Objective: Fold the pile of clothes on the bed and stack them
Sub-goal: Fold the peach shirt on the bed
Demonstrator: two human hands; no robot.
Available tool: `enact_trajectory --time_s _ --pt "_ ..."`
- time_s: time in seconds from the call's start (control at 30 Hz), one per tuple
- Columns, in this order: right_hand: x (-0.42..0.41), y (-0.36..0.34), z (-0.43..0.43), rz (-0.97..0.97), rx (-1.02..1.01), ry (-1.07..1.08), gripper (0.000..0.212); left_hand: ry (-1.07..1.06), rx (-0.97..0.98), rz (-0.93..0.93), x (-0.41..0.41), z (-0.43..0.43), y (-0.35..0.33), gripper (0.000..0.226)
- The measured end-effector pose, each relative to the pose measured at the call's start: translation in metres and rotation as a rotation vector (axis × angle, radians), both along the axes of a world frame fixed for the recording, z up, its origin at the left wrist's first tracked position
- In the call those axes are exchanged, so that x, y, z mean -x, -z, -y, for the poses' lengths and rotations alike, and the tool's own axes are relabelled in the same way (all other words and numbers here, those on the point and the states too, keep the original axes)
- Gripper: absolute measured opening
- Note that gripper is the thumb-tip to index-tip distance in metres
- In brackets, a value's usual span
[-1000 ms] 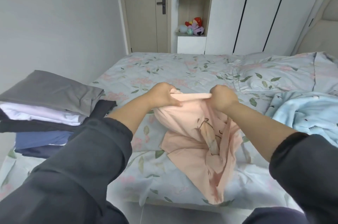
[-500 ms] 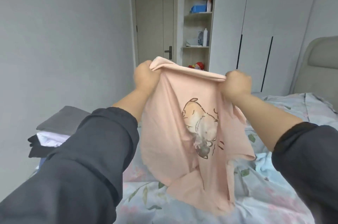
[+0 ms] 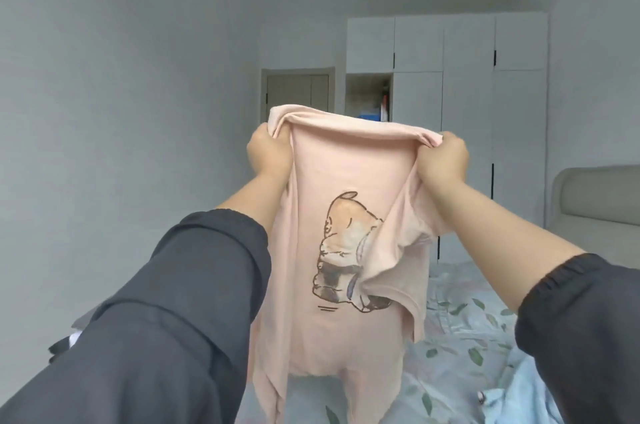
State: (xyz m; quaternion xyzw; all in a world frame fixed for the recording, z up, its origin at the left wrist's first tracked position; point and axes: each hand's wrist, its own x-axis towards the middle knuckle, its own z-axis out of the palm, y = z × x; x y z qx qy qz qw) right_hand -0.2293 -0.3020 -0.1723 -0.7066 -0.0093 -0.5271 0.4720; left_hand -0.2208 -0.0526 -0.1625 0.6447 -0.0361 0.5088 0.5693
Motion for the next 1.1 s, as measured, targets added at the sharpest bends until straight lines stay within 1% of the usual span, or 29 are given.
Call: enact_trajectory --time_s 0.1,0.2,0.23,0.27,0.33,0.37,0.4,0.43,0.47,0.53,0.57,0.63,0.7,0.77,0.83,0.87,0.9,0.97,1.0,1.03,1.07,1.1 --pt "0.012 -0.005 0.007 0.092 -0.048 0.089 0.016 -0.135 -0.094 0.018 0.006 -0.009 -0.009 0.037" --pt "0.017 -0.005 0.016 0.057 -0.055 0.155 0.02 -0.224 -0.153 -0.024 0.005 -0.016 -0.005 0.037" --pt "0.016 -0.005 0.017 0.028 -0.062 0.131 0.018 -0.22 -0.165 -0.046 0.003 -0.017 -0.003 0.038" --pt "0.013 -0.004 0.018 -0.014 -0.065 0.062 0.017 -0.188 -0.174 -0.07 0.0 -0.017 0.001 0.038" --pt "0.006 -0.001 0.017 -0.118 -0.063 -0.14 0.015 -0.052 -0.17 -0.087 -0.009 -0.016 0.009 0.041" --pt "0.002 0.004 0.018 -0.145 -0.051 -0.175 0.016 0.002 -0.181 -0.085 -0.013 -0.017 0.015 0.042" --pt "-0.003 0.009 0.02 -0.145 -0.035 -0.144 0.019 0.002 -0.211 -0.077 -0.017 -0.019 0.022 0.041" --pt "-0.007 0.015 0.025 -0.136 -0.012 -0.058 0.021 -0.057 -0.266 -0.064 -0.022 -0.023 0.029 0.038" --pt "-0.01 0.023 0.03 -0.142 0.029 0.059 0.022 -0.155 -0.353 -0.062 -0.026 -0.028 0.038 0.035" --pt "-0.022 0.043 0.039 -0.232 0.17 0.254 0.024 -0.329 -0.559 -0.113 -0.04 -0.038 0.058 0.027" --pt "-0.03 0.055 0.043 -0.283 0.229 0.309 0.026 -0.383 -0.638 -0.164 -0.048 -0.044 0.07 0.02" --pt "-0.051 0.079 0.05 -0.411 0.28 0.36 0.024 -0.491 -0.764 -0.335 -0.067 -0.057 0.096 0.007" --pt "-0.073 0.106 0.055 -0.607 0.354 0.371 0.016 -0.572 -0.871 -0.566 -0.086 -0.066 0.127 0.014" --pt "-0.094 0.137 0.059 -0.767 0.519 0.431 0.018 -0.588 -0.963 -0.755 -0.106 -0.072 0.16 0.018" --pt "-0.113 0.167 0.059 -0.84 0.711 0.507 0.023 -0.554 -0.975 -0.877 -0.13 -0.072 0.193 0.018" --pt "-0.123 0.183 0.057 -0.836 0.732 0.509 0.024 -0.521 -0.958 -0.942 -0.143 -0.073 0.209 0.018" --pt "-0.134 0.199 0.056 -0.889 0.736 0.487 0.024 -0.47 -0.908 -1.005 -0.157 -0.072 0.226 0.02" --pt "-0.161 0.232 0.06 -1.006 0.621 0.393 0.026 -0.349 -0.775 -1.079 -0.185 -0.07 0.253 0.025" --pt "-0.174 0.247 0.06 -1.071 0.494 0.326 0.027 -0.284 -0.756 -1.11 -0.198 -0.067 0.263 0.025" --pt "-0.188 0.259 0.061 -1.138 0.412 0.287 0.027 -0.23 -0.77 -1.157 -0.21 -0.064 0.271 0.022" --pt "-0.202 0.27 0.061 -1.177 0.286 0.245 0.025 -0.182 -0.777 -1.201 -0.22 -0.061 0.279 0.017" --pt "-0.216 0.28 0.062 -1.193 0.176 0.2 0.023 -0.145 -0.744 -1.231 -0.234 -0.059 0.289 0.017"
